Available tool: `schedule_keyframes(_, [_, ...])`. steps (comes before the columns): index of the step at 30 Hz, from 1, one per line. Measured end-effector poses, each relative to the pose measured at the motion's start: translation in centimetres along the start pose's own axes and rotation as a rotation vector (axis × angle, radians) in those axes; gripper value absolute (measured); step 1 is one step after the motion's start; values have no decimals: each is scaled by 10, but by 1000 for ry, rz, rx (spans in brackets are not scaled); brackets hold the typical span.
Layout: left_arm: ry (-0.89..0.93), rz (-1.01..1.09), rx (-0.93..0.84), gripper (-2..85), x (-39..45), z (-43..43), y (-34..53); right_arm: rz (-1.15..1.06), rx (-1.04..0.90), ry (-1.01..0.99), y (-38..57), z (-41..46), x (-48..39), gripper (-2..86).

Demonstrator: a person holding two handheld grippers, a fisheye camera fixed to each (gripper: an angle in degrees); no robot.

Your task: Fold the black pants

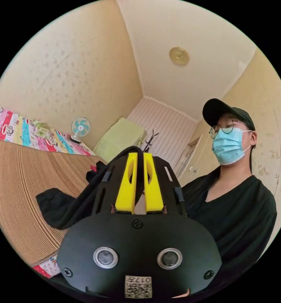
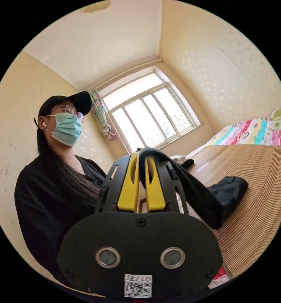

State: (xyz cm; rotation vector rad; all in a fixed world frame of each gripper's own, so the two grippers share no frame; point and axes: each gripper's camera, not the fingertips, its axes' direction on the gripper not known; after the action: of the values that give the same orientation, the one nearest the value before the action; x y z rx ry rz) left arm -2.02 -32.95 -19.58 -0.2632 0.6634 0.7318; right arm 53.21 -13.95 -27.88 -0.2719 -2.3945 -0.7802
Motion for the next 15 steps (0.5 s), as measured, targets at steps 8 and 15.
schedule_keyframes(8, [-105,-62,59,28,-20,47,-134,-146,128,380,-135,-26,-30,12])
schedule_keyframes(15, [-382,-96,-51,33,-92,85,-168,-31,50,655,-181,-3,65,14])
